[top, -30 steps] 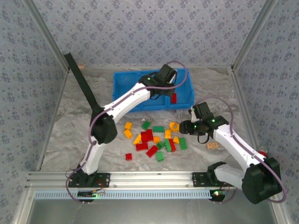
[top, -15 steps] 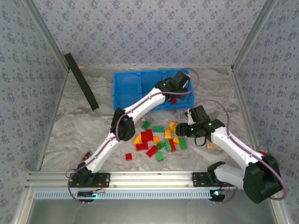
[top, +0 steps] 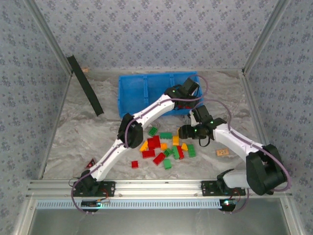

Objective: Sort the legos into containers by color
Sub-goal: Place the lego in the container, then pick up the lego from the center of the table.

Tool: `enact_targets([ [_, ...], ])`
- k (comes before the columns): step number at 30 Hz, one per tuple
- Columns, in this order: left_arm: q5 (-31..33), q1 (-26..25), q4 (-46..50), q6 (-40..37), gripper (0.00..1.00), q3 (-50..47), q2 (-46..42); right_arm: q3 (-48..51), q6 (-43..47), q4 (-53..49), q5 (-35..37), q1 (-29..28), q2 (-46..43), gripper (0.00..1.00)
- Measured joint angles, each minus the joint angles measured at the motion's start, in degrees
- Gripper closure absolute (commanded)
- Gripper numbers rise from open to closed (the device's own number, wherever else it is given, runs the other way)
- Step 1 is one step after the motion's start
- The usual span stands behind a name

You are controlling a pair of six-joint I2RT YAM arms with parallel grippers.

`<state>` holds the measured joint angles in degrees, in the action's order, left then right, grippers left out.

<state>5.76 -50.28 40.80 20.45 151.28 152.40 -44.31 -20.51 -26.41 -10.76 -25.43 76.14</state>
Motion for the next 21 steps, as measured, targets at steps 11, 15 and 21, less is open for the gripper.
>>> enact_targets([
  [11, -2.56, 0.0, -1.2, -0.07, 0.3, 0.07, -0.52, -3.08, -0.55, 0.5, 1.99, 0.0, 6.29, 0.17],
  [15, -4.57, 0.0, -1.57, -0.09, 0.31, 0.07, -2.56, -3.87, -1.14, 1.09, 2.05, -0.13, 8.41, 0.14],
  [21, -6.43, 0.02, -1.75, -0.72, 0.32, 0.07, -6.82, -4.66, -1.55, 3.41, 2.14, -0.28, 10.27, 0.12],
])
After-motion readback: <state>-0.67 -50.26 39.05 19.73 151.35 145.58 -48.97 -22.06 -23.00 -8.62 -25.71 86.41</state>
